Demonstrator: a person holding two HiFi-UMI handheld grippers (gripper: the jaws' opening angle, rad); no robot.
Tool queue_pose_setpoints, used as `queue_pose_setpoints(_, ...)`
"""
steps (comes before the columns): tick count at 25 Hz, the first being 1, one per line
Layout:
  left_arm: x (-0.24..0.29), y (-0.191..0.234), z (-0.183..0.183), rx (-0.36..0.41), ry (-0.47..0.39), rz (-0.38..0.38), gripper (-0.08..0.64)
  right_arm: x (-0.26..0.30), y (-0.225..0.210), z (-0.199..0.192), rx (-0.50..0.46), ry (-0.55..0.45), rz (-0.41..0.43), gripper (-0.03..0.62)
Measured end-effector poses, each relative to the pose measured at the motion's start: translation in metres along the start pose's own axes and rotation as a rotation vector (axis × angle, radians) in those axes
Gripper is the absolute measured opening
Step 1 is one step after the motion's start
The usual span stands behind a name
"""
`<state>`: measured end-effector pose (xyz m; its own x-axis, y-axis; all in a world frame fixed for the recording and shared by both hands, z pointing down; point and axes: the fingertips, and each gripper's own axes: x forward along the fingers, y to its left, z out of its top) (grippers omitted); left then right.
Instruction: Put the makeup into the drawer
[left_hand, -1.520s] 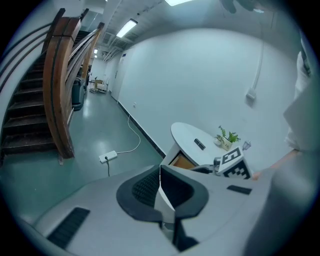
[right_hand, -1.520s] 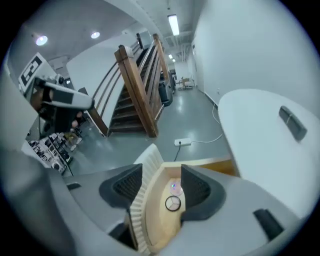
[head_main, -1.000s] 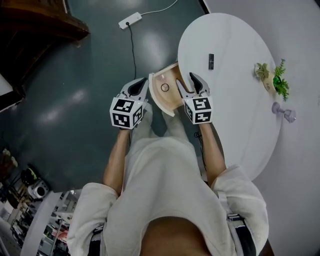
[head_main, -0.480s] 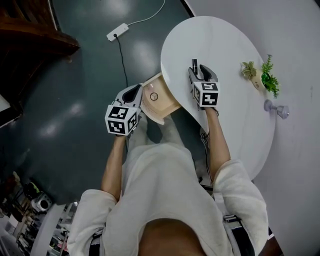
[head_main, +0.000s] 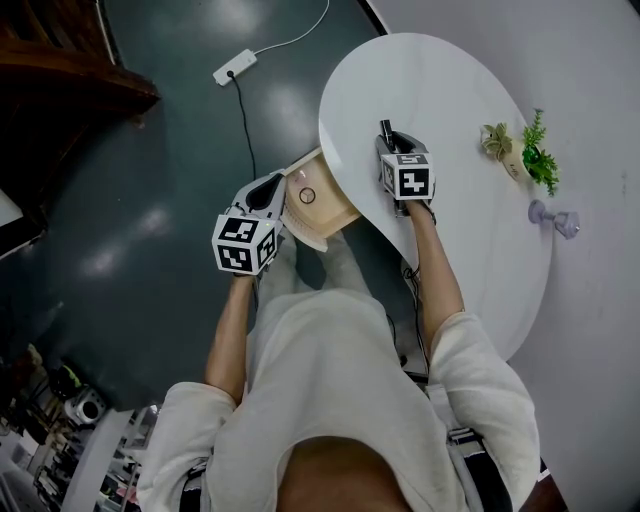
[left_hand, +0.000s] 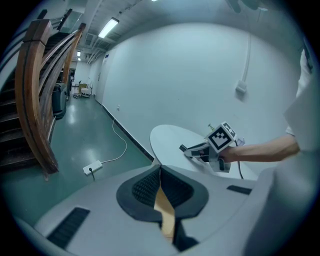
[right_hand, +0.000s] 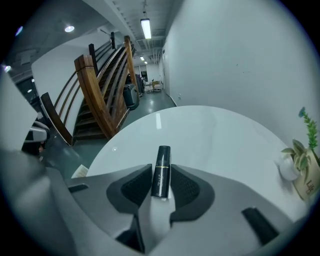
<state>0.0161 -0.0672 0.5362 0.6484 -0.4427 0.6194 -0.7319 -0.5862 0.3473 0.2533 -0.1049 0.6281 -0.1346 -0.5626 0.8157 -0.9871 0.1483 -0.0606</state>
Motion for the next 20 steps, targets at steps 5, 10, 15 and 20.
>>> queue_pose_setpoints(5,-0.004,0.001,-0.001,-0.001,-0.003,0.0,0.012,0.0,-0.001,-0.001,-0.015,0.01,-0.008,0.097)
queue_pose_setpoints(10,-0.01,0.003,-0.005,-0.008,-0.01,0.009,0.012,-0.003,0.004,-0.001,-0.039,-0.004,0.0,0.095)
queue_pose_setpoints(15,-0.018,0.008,-0.007,-0.016,-0.024,0.02,0.012,-0.015,0.029,0.003,-0.071,-0.051,0.039,0.095)
queue_pose_setpoints(20,-0.026,0.011,-0.013,-0.024,-0.024,0.027,0.012,-0.027,0.056,0.005,-0.075,-0.091,0.08,0.094)
